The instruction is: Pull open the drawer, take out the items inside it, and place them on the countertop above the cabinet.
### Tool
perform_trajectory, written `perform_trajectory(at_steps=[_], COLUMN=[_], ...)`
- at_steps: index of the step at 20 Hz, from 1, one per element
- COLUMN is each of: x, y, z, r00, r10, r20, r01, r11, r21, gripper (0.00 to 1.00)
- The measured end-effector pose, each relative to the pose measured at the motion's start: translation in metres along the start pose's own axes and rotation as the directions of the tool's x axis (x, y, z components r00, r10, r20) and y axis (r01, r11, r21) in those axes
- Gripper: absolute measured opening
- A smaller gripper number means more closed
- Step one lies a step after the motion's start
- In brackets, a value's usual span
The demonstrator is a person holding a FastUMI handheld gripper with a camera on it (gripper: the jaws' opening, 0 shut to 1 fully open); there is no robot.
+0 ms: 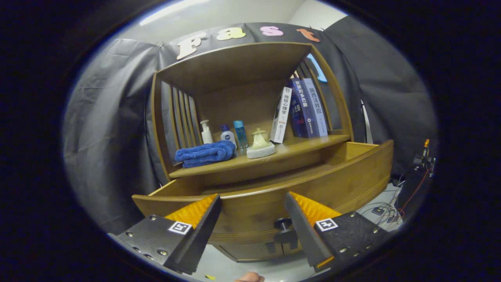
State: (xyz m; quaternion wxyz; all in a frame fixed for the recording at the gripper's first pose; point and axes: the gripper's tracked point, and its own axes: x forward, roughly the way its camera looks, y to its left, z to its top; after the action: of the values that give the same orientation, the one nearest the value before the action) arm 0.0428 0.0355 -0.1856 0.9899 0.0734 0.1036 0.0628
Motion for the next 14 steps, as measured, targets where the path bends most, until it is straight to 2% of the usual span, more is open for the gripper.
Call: perform_trajectory(at_steps=[14], x=[0.042], y=[0.004], z=[0.001], r00=[1.0], r10=[-0.014], r20=[-0.015], r01=[0.015], r11=[1.0], r21=[0.022], gripper=[0.99])
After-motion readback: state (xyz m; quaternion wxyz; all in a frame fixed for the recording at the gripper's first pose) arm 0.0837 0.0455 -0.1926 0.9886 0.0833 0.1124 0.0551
